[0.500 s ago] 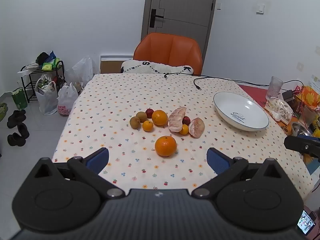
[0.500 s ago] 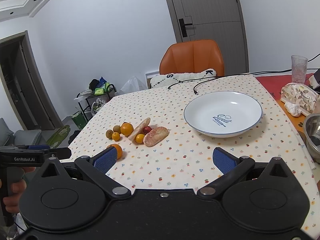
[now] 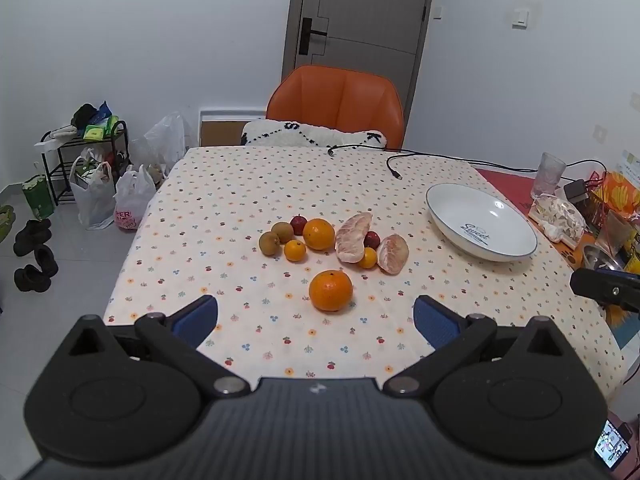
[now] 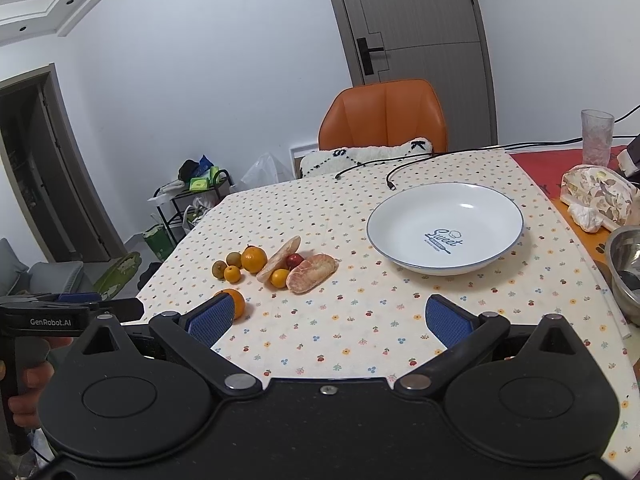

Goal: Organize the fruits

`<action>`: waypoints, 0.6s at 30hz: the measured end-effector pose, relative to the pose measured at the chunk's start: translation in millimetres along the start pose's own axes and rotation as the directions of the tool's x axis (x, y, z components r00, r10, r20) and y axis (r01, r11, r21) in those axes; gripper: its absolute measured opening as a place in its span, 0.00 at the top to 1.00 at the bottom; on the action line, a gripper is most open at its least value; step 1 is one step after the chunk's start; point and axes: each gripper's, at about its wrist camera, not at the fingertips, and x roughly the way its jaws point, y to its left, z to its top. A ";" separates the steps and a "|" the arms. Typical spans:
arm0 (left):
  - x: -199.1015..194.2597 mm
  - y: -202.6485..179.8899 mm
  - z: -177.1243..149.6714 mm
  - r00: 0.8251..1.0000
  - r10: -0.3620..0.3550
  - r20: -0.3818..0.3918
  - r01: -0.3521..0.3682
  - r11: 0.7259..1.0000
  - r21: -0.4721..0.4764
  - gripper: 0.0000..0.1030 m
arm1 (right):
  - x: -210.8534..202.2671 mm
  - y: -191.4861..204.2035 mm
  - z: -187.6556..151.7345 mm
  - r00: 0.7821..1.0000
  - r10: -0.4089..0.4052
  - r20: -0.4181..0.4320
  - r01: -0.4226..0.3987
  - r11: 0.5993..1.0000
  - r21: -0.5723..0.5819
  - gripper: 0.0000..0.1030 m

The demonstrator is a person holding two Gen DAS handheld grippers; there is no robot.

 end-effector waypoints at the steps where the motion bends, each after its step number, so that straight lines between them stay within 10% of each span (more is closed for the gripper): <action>1: 0.2 0.0 0.0 1.000 -0.001 0.000 0.001 1.000 0.000 0.00 | 0.1 0.1 0.2 1.000 0.002 0.001 -0.002 1.000 0.003 0.00; 18: 7.5 -1.3 -0.7 1.000 -0.003 0.001 0.003 1.000 0.008 0.00 | 3.8 -5.4 0.7 0.998 0.013 0.068 -0.011 1.000 -0.021 0.00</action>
